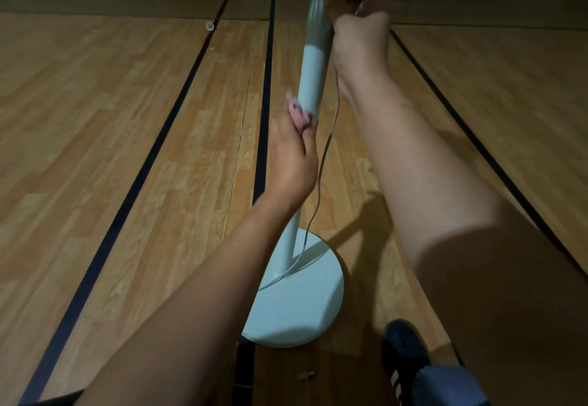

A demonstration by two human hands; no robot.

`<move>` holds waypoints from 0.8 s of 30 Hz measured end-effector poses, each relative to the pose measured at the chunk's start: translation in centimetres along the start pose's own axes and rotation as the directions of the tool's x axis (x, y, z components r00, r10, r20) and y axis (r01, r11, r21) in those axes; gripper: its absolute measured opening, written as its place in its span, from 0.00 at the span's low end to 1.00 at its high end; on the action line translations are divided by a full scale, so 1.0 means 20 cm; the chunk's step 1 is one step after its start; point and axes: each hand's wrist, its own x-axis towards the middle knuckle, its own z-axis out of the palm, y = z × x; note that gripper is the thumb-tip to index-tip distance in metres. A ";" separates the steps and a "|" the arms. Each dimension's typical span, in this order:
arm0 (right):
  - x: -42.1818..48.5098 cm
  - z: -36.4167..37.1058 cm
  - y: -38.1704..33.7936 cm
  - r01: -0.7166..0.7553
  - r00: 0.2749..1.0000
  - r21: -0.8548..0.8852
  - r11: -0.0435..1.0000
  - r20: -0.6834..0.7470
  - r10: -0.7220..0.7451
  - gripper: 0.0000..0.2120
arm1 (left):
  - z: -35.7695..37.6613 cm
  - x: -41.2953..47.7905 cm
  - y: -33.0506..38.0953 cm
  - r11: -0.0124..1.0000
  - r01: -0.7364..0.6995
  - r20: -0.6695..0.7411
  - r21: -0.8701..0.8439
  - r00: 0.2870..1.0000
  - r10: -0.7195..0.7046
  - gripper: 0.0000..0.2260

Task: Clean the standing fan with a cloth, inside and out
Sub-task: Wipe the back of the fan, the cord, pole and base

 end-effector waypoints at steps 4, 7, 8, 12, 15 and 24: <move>0.00 0.02 0.02 -0.044 0.997 -0.027 0.999 -0.063 0.042 0.11 | -0.01 0.11 0.06 0.994 -0.098 -0.063 -0.048 0.994 0.095 0.05; -0.01 0.01 0.05 -0.037 0.998 -0.052 0.998 -0.054 0.034 0.10 | 0.01 0.07 0.01 0.998 -0.057 -0.051 -0.023 0.997 0.056 0.14; -0.02 0.02 0.04 -0.024 0.999 -0.057 0.998 -0.043 0.022 0.09 | 0.00 0.05 0.00 0.998 -0.053 -0.057 -0.024 0.997 0.052 0.17; -0.07 0.02 0.06 0.028 0.999 0.028 0.999 0.029 -0.028 0.03 | 0.01 -0.04 -0.05 0.998 -0.050 -0.080 -0.049 0.996 0.046 0.18; -0.19 -0.01 0.12 -0.051 0.991 -0.037 0.998 0.123 0.055 0.08 | 0.00 -0.07 -0.09 0.998 -0.027 -0.095 -0.054 0.995 0.022 0.18; -0.28 -0.08 0.33 -0.068 0.982 -0.332 0.941 0.147 0.123 0.12 | 0.07 -0.24 -0.38 0.997 0.079 -0.027 -0.007 0.996 -0.079 0.19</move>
